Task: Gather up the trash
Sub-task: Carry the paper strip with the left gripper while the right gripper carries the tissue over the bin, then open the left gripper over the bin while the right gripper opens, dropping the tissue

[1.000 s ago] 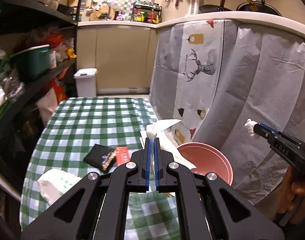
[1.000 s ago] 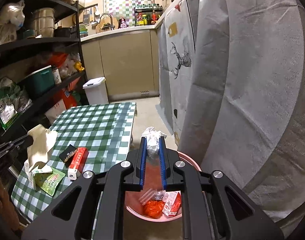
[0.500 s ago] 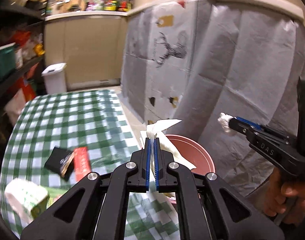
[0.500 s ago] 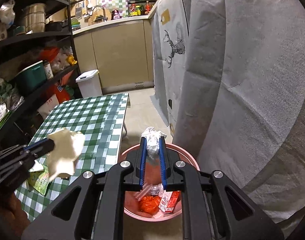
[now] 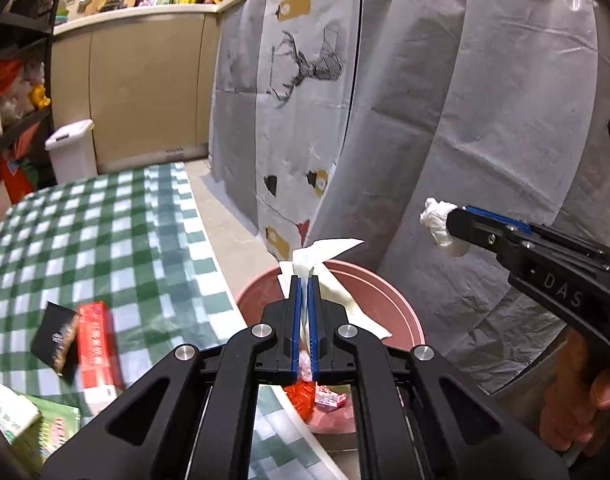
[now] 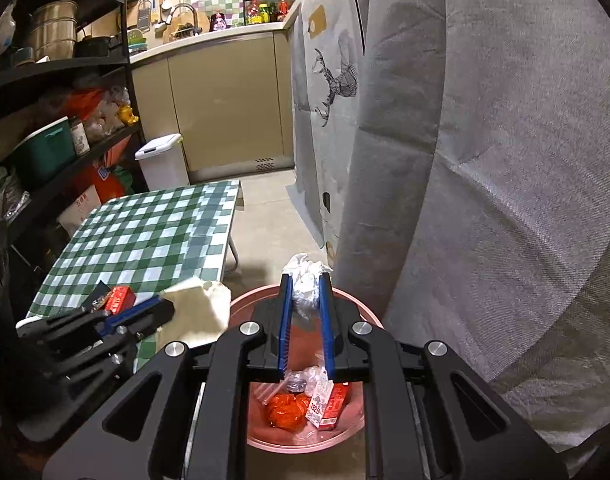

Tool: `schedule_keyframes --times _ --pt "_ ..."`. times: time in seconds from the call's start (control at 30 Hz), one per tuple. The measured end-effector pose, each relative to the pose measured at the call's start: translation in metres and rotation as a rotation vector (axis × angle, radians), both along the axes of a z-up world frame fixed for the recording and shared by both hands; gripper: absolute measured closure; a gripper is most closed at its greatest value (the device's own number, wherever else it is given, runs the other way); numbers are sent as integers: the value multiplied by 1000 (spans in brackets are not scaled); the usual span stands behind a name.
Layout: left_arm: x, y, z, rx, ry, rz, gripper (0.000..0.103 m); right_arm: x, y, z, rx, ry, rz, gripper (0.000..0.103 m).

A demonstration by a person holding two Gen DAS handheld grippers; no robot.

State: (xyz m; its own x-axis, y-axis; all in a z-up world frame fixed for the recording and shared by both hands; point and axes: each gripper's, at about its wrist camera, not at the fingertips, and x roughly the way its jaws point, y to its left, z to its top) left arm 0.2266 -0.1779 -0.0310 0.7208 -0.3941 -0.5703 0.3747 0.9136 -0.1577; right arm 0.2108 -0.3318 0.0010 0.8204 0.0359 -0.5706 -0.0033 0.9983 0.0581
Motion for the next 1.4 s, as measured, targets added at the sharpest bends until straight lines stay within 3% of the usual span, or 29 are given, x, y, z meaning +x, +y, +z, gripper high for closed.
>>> schedule_keyframes --times 0.3,1.0,1.03,1.13,1.27,1.4 --pt "8 -19 -12 30 1 -15 99 10 1 -4 -13 8 -1 88" --pt "17 -22 -14 5 33 -4 99 13 0 -11 -45 24 3 86" --pt "17 -23 -14 8 35 -5 98 13 -1 -11 -44 26 2 85" --pt "17 -21 -14 5 39 0 89 14 -2 -11 -43 29 -9 64" --pt "17 -17 -13 -4 36 10 76 13 -3 -10 -46 29 -17 51" --pt "16 -15 -11 -2 29 18 74 13 -5 -9 -46 25 -29 48"
